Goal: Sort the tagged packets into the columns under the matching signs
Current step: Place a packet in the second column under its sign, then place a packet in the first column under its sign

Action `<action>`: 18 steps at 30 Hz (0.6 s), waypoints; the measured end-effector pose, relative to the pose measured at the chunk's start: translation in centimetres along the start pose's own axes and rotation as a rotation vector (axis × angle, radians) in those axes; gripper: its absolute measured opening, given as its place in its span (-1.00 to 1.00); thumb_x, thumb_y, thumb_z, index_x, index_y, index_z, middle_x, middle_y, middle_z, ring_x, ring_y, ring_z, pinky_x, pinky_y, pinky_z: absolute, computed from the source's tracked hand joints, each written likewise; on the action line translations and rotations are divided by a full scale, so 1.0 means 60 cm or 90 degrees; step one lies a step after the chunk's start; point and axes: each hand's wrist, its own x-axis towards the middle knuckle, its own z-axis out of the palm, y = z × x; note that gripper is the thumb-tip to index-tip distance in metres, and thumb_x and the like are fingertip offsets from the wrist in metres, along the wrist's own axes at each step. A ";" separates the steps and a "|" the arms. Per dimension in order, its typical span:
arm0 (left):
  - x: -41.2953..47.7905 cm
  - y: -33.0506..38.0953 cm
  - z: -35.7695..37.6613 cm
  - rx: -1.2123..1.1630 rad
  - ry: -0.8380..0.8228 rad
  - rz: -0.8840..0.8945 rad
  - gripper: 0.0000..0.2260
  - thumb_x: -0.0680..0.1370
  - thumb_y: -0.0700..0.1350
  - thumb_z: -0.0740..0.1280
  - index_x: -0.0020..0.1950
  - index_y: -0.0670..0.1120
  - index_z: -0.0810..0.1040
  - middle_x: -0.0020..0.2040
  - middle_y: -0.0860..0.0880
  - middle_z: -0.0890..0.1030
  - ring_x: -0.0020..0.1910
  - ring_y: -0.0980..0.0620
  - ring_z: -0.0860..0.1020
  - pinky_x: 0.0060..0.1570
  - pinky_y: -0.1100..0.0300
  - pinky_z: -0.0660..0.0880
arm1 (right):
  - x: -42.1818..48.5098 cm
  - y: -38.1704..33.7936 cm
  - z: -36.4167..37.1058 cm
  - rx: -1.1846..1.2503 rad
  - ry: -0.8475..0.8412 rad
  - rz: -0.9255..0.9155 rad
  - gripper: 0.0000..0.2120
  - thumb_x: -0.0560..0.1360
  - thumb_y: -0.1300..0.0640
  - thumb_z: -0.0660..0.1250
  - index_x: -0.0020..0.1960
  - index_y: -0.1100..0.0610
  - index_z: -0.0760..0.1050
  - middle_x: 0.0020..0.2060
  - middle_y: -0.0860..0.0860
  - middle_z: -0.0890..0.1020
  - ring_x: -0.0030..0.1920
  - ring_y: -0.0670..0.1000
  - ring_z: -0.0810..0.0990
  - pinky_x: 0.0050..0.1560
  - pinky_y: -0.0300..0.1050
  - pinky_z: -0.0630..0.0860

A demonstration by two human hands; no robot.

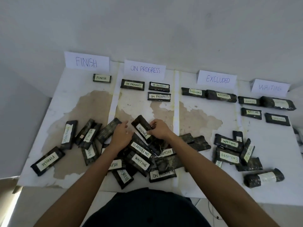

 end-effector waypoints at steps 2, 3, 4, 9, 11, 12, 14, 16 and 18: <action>-0.004 0.007 -0.004 -0.021 -0.004 -0.008 -0.53 0.56 -0.14 0.23 0.46 -0.10 0.24 0.30 -0.11 0.44 0.15 -0.03 0.47 0.04 0.11 0.45 | -0.006 -0.006 -0.011 0.124 0.019 0.019 -0.73 0.35 0.26 0.51 -0.15 0.10 0.42 -0.06 0.15 0.64 -0.13 0.06 0.62 -0.11 -0.07 0.58; -0.005 0.012 -0.004 -0.024 -0.013 -0.008 -0.54 0.56 -0.12 0.24 0.45 -0.08 0.25 0.28 -0.08 0.47 0.11 0.00 0.48 0.04 0.10 0.47 | -0.010 -0.010 -0.015 0.171 0.018 0.025 -0.72 0.35 0.27 0.51 -0.12 0.11 0.41 -0.10 0.13 0.64 -0.18 0.02 0.61 -0.20 -0.15 0.57; -0.007 0.018 -0.004 -0.030 -0.024 -0.005 -0.54 0.55 -0.10 0.25 0.45 -0.07 0.27 0.25 -0.04 0.50 0.09 0.02 0.49 0.07 0.08 0.49 | -0.014 -0.015 -0.017 0.208 0.013 0.034 -0.69 0.35 0.28 0.51 -0.06 0.13 0.41 -0.12 0.09 0.62 -0.19 -0.01 0.61 -0.27 -0.21 0.55; -0.027 0.059 0.001 -0.005 0.016 0.087 -0.61 0.49 -0.02 0.36 0.30 -0.06 0.46 0.09 -0.02 0.48 0.03 -0.01 0.52 0.05 0.11 0.48 | -0.026 -0.040 0.000 0.315 0.006 0.034 -0.48 0.36 0.30 0.49 0.18 0.18 0.27 0.01 0.18 0.60 -0.03 0.12 0.64 -0.09 0.06 0.64; -0.031 0.063 -0.001 0.019 0.029 0.101 -0.59 0.45 0.01 0.39 0.27 -0.03 0.46 0.09 -0.04 0.43 0.03 -0.01 0.50 0.07 0.09 0.48 | -0.028 -0.054 0.013 0.332 0.011 0.031 -0.61 0.45 0.24 0.43 0.17 0.20 0.31 0.03 0.19 0.60 -0.05 0.12 0.64 -0.13 0.06 0.65; -0.032 0.062 -0.005 0.027 0.041 0.102 -0.58 0.44 0.01 0.39 0.27 -0.03 0.45 0.08 -0.04 0.42 0.01 0.00 0.47 0.04 0.12 0.45 | -0.029 -0.063 0.020 0.339 0.008 0.032 -0.64 0.48 0.20 0.40 0.17 0.22 0.32 0.06 0.19 0.59 -0.04 0.13 0.65 -0.12 0.08 0.65; -0.035 0.060 -0.014 0.031 0.080 0.099 -0.57 0.43 0.01 0.39 0.26 -0.04 0.45 0.07 -0.07 0.45 -0.02 0.00 0.44 -0.03 0.15 0.38 | -0.028 -0.077 0.031 0.345 -0.009 0.039 -0.66 0.50 0.14 0.38 0.17 0.23 0.34 0.09 0.19 0.58 0.00 0.15 0.64 -0.10 0.10 0.65; -0.039 0.057 -0.025 0.031 0.099 0.107 -0.59 0.40 -0.01 0.39 0.22 -0.04 0.46 0.03 -0.08 0.50 -0.01 -0.03 0.47 -0.06 0.14 0.39 | -0.028 -0.087 0.039 0.335 -0.027 0.040 -0.67 0.50 0.11 0.38 0.16 0.21 0.36 0.09 0.19 0.58 0.01 0.15 0.64 -0.12 0.05 0.65; -0.042 0.051 -0.036 0.040 0.101 0.107 -0.59 0.37 -0.01 0.39 0.20 -0.02 0.46 0.00 -0.05 0.50 0.00 -0.03 0.49 -0.08 0.13 0.42 | -0.032 -0.094 0.042 0.316 -0.048 0.028 -0.67 0.50 0.08 0.37 0.16 0.20 0.37 0.08 0.18 0.59 0.01 0.15 0.64 -0.13 0.00 0.64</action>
